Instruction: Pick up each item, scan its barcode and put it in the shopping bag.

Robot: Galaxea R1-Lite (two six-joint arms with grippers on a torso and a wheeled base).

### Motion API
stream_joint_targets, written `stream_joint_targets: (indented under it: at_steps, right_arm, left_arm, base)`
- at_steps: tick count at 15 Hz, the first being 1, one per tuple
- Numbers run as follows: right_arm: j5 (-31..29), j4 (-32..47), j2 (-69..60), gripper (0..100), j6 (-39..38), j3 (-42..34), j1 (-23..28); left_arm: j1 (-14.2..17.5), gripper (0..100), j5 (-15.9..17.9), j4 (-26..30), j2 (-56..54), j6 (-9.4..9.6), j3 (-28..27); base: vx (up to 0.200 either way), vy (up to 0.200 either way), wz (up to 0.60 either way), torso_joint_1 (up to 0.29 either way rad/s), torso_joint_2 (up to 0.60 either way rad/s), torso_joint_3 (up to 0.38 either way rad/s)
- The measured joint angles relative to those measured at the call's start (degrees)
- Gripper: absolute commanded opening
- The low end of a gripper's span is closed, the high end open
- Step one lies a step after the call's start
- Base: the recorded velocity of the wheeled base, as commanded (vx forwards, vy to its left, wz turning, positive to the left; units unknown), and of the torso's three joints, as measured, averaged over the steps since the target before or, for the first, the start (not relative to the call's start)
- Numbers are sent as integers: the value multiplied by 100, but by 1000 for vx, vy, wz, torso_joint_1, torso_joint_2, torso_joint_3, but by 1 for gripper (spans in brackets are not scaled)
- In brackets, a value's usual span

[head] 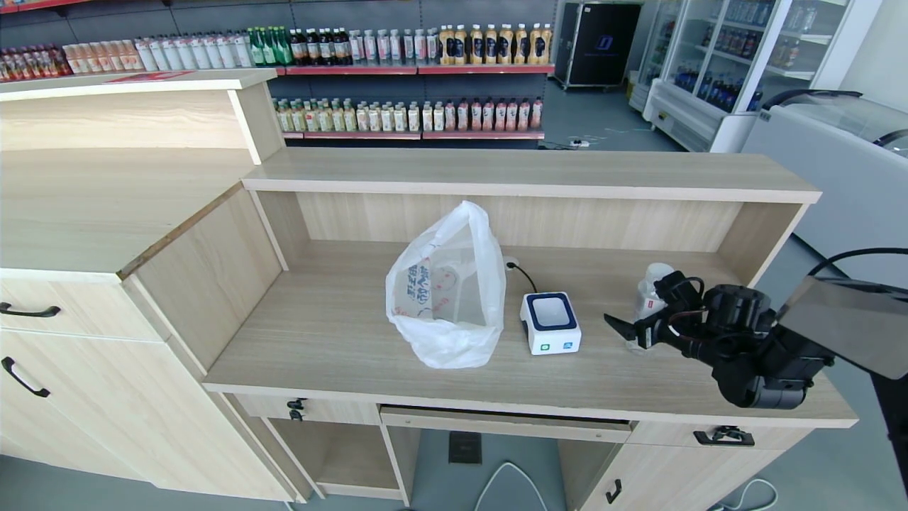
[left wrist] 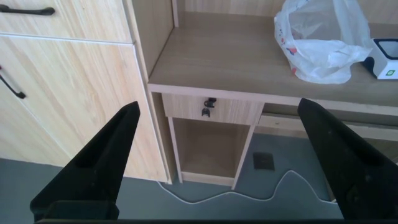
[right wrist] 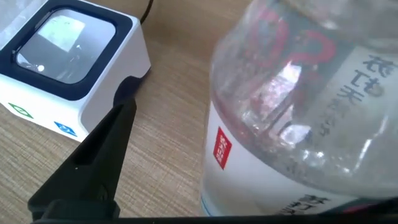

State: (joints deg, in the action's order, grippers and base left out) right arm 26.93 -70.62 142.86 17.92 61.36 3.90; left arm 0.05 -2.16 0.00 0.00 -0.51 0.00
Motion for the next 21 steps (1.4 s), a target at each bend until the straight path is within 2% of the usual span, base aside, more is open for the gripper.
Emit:
stream_joint_targets:
  at_steps: [6, 10, 14, 18, 21]
  right_arm:
    - [-13, -55, -13, 0, -62, -44, 15]
    - [-112, -276, -185, 0, -449, -373, 119]
    - [11, -244, -734, 0, -1590, -741, 207]
    - [831, 310, -1949, 0, -2739, -877, 229]
    - [2047, 947, -3371, 0, -3949, -929, 257]
  left_arm:
    - [5, 100, -2, 0, 0, 0, 0]
    - [0, 100, -2, 0, 0, 2, 0]
    - [5, 100, -5, 0, 0, 0, 0]
    - [0, 100, -2, 0, 0, 0, 0]
    - [2, 100, -2, 0, 0, 0, 0]
  base:
    - [0, 0, 0, 0, 0, 0]
    - [0, 0, 0, 0, 0, 0]
    - [0, 0, 0, 0, 0, 0]
    - [0, 0, 0, 0, 0, 0]
    - [0, 0, 0, 0, 0, 0]
